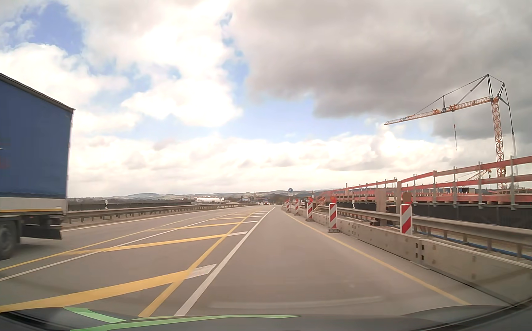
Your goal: Follow the waypoints while adhering to traffic rules and regulations
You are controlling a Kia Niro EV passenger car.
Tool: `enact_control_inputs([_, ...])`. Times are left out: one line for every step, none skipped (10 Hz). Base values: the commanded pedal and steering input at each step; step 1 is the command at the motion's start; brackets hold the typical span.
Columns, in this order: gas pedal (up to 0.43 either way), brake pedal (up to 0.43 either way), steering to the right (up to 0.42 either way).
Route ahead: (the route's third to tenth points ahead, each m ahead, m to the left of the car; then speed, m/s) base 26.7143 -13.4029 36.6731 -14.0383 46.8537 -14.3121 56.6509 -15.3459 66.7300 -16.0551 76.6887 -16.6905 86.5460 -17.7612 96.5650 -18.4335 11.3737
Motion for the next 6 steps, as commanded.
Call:
enact_control_inputs([0.11,0.0,0.0])
enact_control_inputs([0.11,0.0,-0.001])
enact_control_inputs([0.098,0.0,0.0])
enact_control_inputs([0.098,0.0,0.0])
enact_control_inputs([0.098,0.0,0.0])
enact_control_inputs([0.098,0.0,0.0])
